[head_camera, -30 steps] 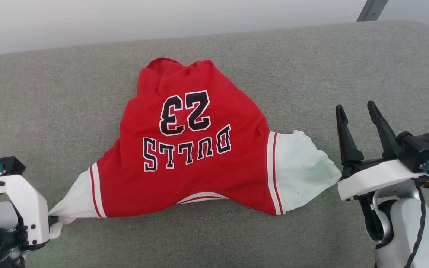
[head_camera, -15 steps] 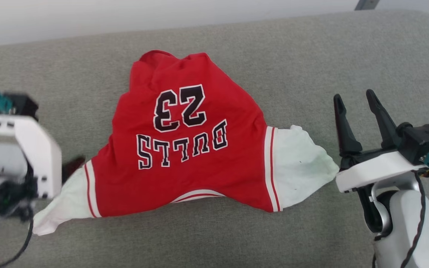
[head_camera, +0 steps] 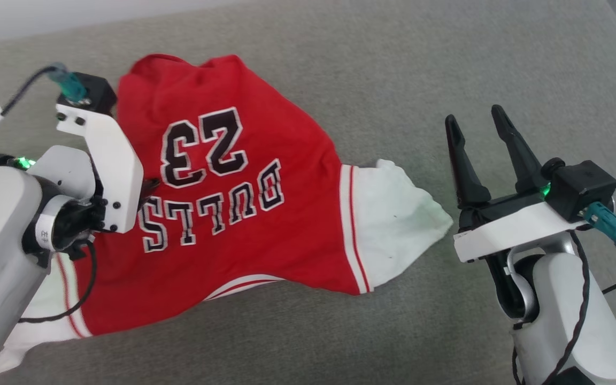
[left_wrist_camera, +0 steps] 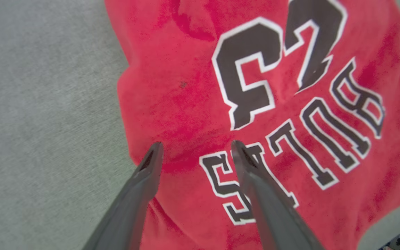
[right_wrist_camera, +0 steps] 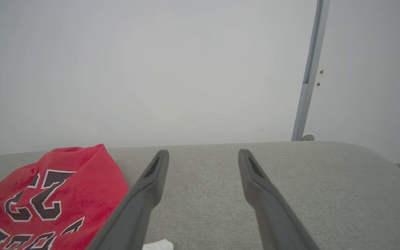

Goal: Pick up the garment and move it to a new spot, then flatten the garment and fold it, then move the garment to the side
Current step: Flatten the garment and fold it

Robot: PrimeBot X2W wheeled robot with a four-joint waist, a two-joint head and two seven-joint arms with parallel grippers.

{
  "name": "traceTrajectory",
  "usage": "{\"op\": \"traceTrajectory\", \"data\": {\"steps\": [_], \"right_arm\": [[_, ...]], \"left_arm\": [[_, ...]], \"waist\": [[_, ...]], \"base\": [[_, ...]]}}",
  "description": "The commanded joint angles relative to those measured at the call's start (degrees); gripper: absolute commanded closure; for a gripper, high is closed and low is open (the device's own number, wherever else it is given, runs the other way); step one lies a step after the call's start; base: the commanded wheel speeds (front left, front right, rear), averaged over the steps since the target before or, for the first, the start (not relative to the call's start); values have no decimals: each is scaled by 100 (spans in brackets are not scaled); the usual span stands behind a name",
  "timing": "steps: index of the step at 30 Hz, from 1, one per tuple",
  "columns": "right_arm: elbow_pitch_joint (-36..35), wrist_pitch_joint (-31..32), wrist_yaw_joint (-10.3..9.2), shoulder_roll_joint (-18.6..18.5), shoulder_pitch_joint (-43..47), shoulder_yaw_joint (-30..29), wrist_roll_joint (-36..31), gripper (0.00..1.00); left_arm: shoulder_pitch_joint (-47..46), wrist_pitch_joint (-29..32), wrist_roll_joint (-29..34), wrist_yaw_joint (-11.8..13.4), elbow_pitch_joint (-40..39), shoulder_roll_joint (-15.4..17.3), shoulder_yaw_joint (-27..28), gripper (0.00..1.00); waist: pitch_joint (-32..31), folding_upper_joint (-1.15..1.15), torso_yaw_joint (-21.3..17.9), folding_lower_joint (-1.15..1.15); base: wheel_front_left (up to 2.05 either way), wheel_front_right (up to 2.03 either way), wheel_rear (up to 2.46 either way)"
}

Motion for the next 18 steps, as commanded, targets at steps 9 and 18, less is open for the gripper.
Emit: {"op": "traceTrajectory", "data": {"steps": [9, 18], "right_arm": [[209, -221, -2, 49, -210, 134, 122, 0], [282, -345, -1, 53, -298, 151, 203, 0]], "left_arm": [[-236, -165, 443, -442, 1379, -330, -463, 0], [-707, -299, 437, -790, 2107, -694, -536, 100]], "waist": [[506, 0, -449, 0], [726, 0, -476, 0]], "base": [[0, 0, 0], [0, 0, 0]]}}
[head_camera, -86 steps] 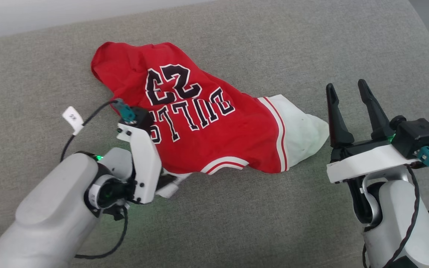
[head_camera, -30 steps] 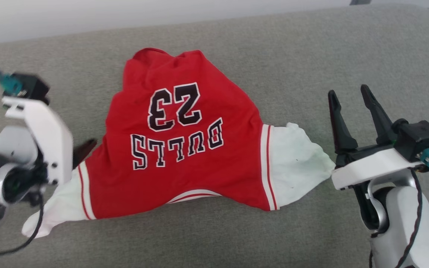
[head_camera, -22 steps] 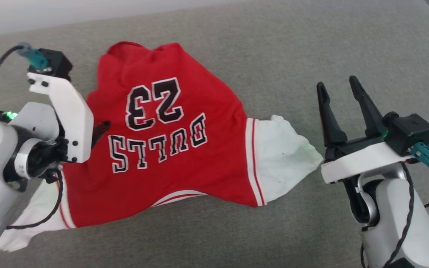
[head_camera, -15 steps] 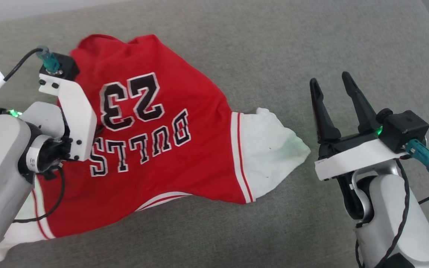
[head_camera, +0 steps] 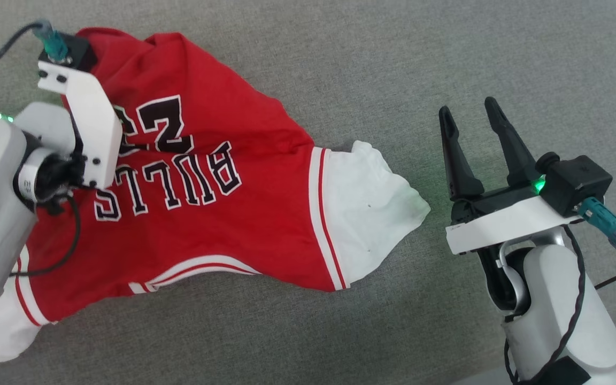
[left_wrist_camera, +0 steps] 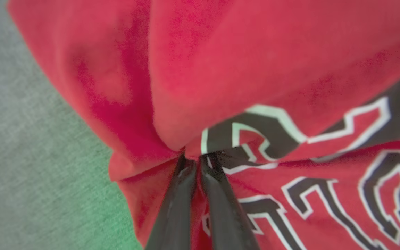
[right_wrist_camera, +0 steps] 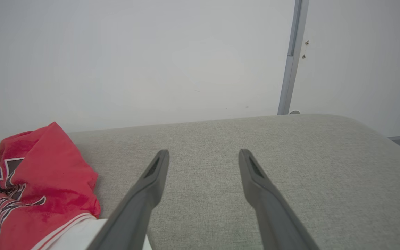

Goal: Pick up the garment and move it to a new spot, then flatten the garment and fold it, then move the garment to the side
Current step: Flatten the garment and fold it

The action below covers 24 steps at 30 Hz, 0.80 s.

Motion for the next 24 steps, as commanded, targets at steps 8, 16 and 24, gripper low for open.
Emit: {"op": "traceTrajectory", "data": {"steps": [8, 16, 24], "right_arm": [[21, -94, -1, 13, -190, 60, 135, 0], [104, -171, 0, 12, -359, 158, 254, 0], [207, -209, -1, 11, -390, 154, 209, 0]], "left_arm": [[-823, -499, 464, -297, 204, -211, -118, 100], [-1607, -1663, 1052, -512, 778, -345, -154, 100], [-1469, -1820, 805, -875, 1275, -511, -342, 0]], "waist": [[225, -1, -46, 0], [459, -1, -199, 0], [395, -1, -108, 0]], "base": [[0, 0, 0], [0, 0, 0], [0, 0, 0]]}}
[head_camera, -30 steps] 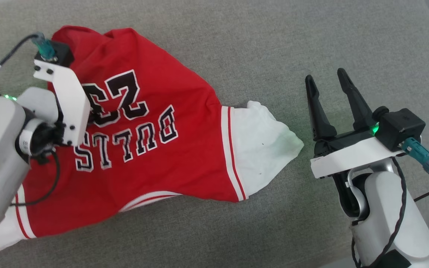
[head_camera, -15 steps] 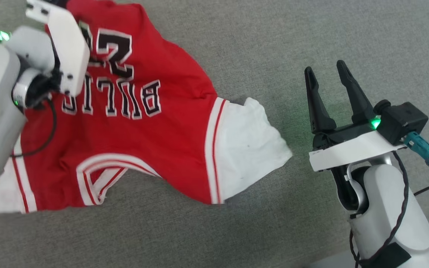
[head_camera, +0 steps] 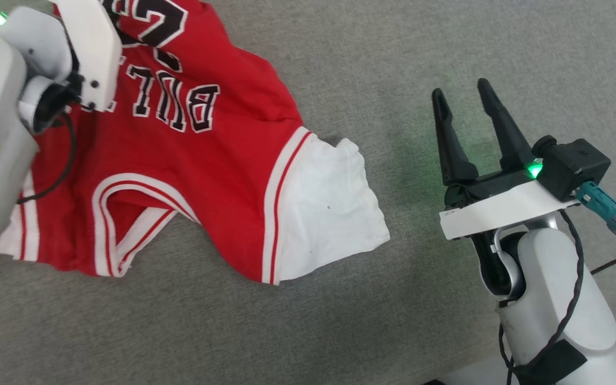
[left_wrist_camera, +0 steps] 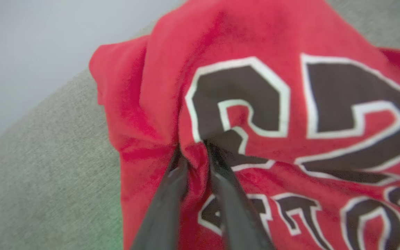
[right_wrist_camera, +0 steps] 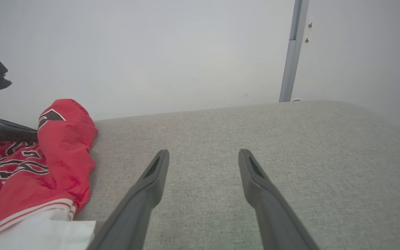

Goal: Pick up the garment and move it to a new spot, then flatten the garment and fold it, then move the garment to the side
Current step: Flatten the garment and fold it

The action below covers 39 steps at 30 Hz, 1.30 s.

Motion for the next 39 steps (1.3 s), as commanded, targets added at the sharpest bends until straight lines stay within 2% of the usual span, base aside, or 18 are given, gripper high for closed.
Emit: {"op": "traceTrajectory", "data": {"steps": [1, 10, 16, 24, 28, 29, 39], "right_arm": [[4, -44, 0, 5, -27, -29, -61, 0], [50, 39, -1, 2, 145, -251, -340, 0], [-59, 186, 0, -2, 261, -311, -479, 0], [-258, 507, 0, -92, 490, -357, -552, 0], [-297, 663, 0, -176, 617, -280, -531, 0], [-305, 804, -1, -237, 695, -224, -500, 0], [-494, 1411, -1, -514, 1081, 17, -331, 0]], "left_arm": [[77, -92, -92, -35, 2, -67, 18, 0], [376, -388, -487, -97, -308, -203, 40, 0], [609, -740, -644, -119, -705, -101, 65, 0], [1250, -1638, -938, -120, -1459, 191, 306, 0], [1590, -2015, -964, -26, -1686, 296, 387, 0], [1845, -2306, -940, 58, -1834, 371, 451, 0], [3292, -3686, -996, 699, -2669, 716, 826, 0]], "waist": [[-95, 0, 99, 0], [-533, 0, 601, 0], [-809, 0, 852, 0], [-1292, 0, 1231, 0], [-1453, 0, 1343, 0], [-1560, 0, 1424, 0], [-1992, 0, 1758, 0]], "base": [[0, 0, 0], [0, 0, 0], [0, 0, 0], [0, 0, 0], [0, 0, 0], [0, 0, 0], [0, 0, 0]]}}
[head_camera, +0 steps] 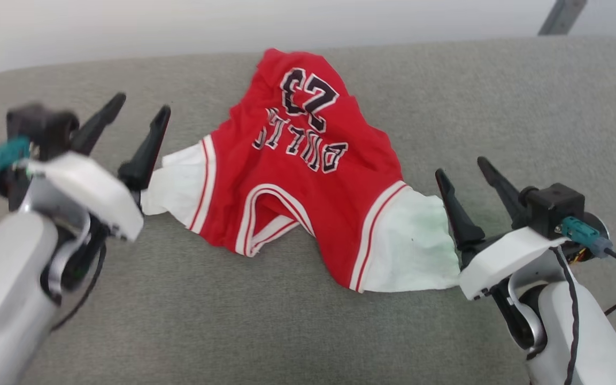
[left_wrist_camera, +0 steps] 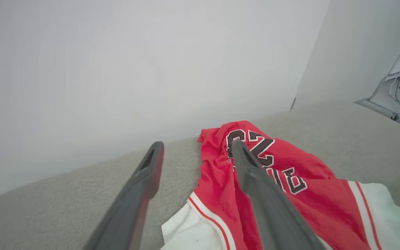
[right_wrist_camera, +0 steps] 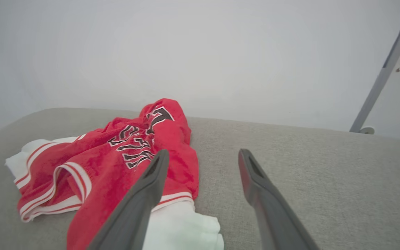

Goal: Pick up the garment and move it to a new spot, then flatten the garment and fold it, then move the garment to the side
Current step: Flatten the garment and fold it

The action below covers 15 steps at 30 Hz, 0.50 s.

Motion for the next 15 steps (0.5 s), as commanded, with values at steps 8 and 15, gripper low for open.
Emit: {"op": "traceTrajectory", "data": {"steps": [8, 15], "right_arm": [[-146, 833, -2, -281, 346, 375, 317, 0], [-183, 1619, -2, -489, 483, 379, 489, 0]], "left_arm": [[1347, -824, -172, 654, -651, 192, 332, 0], [2134, -1054, -159, 1074, -1101, 146, 638, 0]], "waist": [[-356, 0, 317, 0], [-471, 0, 497, 0]], "base": [[0, 0, 0], [0, 0, 0]]}}
